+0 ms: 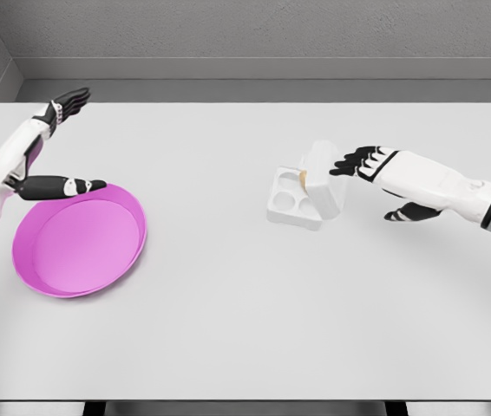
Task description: Pack egg into the box and close the box lid
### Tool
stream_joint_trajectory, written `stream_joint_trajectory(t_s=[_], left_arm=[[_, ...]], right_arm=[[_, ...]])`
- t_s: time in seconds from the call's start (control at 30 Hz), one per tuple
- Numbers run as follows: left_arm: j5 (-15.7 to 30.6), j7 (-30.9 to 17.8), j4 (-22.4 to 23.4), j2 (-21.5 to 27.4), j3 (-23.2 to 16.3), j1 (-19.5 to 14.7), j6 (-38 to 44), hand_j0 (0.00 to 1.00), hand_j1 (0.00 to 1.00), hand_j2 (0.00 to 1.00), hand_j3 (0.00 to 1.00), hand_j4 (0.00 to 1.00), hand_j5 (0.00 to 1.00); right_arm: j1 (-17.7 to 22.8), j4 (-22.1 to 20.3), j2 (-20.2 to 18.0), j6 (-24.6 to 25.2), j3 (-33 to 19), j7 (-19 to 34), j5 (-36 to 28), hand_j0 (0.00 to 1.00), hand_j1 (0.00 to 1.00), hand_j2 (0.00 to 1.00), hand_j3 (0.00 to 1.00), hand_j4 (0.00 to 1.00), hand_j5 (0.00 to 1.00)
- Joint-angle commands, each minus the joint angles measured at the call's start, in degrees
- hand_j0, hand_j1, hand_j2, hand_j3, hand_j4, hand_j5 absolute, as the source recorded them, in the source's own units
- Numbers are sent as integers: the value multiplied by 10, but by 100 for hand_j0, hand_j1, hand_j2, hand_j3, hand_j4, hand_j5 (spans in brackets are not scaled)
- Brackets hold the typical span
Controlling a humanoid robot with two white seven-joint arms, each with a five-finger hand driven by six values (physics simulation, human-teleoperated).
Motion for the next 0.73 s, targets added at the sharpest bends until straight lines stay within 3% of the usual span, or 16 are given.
stream_joint_trajectory(t_s=[0.0,0.07,0.27,0.37,0.53,0.7], left_arm=[[3,0,1,1,-3,-1,1,100,100,100,100,100,100],[0,0,6,1,-3,-3,1,100,100,100,100,100,100],[0,0,6,0,-3,-2,1,100,100,100,100,100,100],[1,0,6,0,-3,-2,1,100,100,100,100,100,100],[0,0,6,0,-3,-2,0,100,100,100,100,100,100],[0,0,6,-1,-3,-1,1,100,100,100,100,100,100]], right_arm=[[0,-17,27,1,13,-2,-4,100,100,100,100,100,100],[-1,-38,32,1,22,-1,-4,100,100,100,100,100,100],[-2,-36,12,1,12,1,-6,100,100,100,100,100,100],[17,-30,-26,1,-53,3,-6,100,100,100,100,100,100],[20,5,-75,1,-60,2,-6,100,100,100,100,100,100],[20,9,-83,1,-60,2,-6,100,100,100,100,100,100]])
